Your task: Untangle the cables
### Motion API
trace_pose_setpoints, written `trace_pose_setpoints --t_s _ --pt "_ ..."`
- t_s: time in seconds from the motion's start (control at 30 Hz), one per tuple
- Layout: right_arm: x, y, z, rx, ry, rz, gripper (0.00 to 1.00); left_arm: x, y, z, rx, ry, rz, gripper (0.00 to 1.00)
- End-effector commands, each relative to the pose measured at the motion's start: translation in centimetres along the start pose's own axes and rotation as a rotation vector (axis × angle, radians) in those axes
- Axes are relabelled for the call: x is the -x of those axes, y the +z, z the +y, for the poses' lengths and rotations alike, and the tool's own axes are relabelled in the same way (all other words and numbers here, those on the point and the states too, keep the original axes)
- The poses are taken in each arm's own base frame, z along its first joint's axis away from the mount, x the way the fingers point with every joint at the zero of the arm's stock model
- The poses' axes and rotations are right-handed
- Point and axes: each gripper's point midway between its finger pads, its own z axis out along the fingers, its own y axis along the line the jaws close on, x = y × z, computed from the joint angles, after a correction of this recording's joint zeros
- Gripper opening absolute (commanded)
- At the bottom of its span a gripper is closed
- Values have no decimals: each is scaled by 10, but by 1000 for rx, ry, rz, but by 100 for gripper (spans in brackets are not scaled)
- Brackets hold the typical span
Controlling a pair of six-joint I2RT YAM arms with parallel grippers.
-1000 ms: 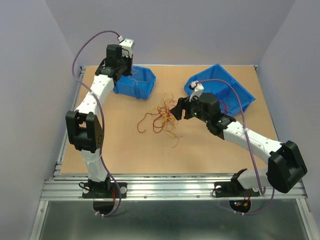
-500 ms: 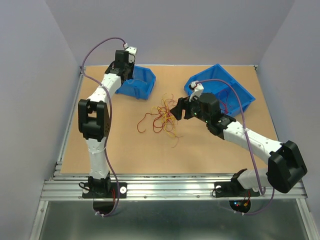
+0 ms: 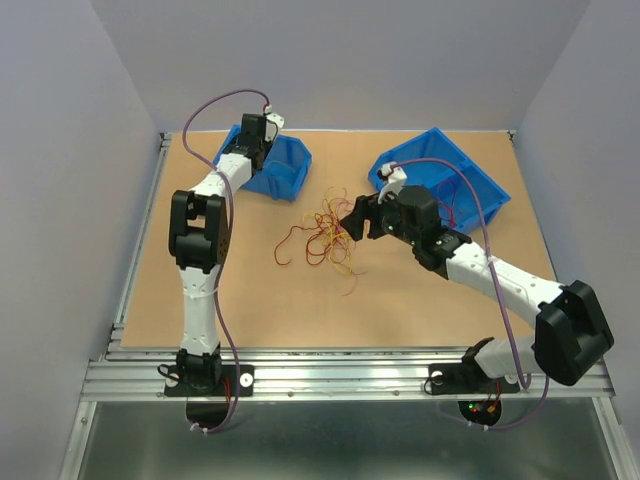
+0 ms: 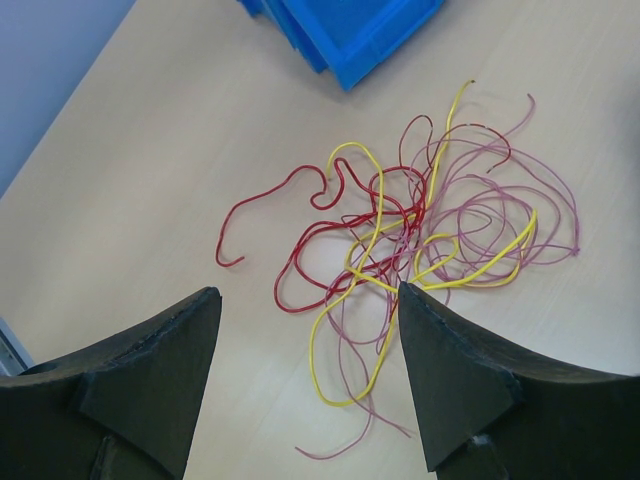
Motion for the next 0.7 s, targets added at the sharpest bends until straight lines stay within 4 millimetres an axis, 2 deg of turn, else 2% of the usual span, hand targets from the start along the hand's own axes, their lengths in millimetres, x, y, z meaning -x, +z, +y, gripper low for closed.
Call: trace_pose_setpoints --t_s 0.0,0.2,0.33,0.4,0.47,0.53,0.57,0.67 --pt "-1 5 5 31 -12 -10 77 15 2 -1 33 107 -21 21" --pt "-19 20 -1 15 12 44 77 -12 7 -26 -50 156 49 21" --pt "-33 34 -7 0 25 94 76 -30 -8 -39 -119 163 61 22" --pt "-43 40 -8 -6 25 124 76 -34 -16 -40 -117 152 57 33" --pt "-44 43 -8 -12 22 130 76 -29 -20 -38 -103 130 26 44" --pt "-44 43 -8 -17 18 132 76 -25 -29 -32 -80 118 1 49" --pt "-44 43 -9 -19 18 131 76 -14 -33 -27 -61 102 -41 52" --pt "-40 41 -9 -23 13 120 76 0 -51 -19 -49 76 -101 55"
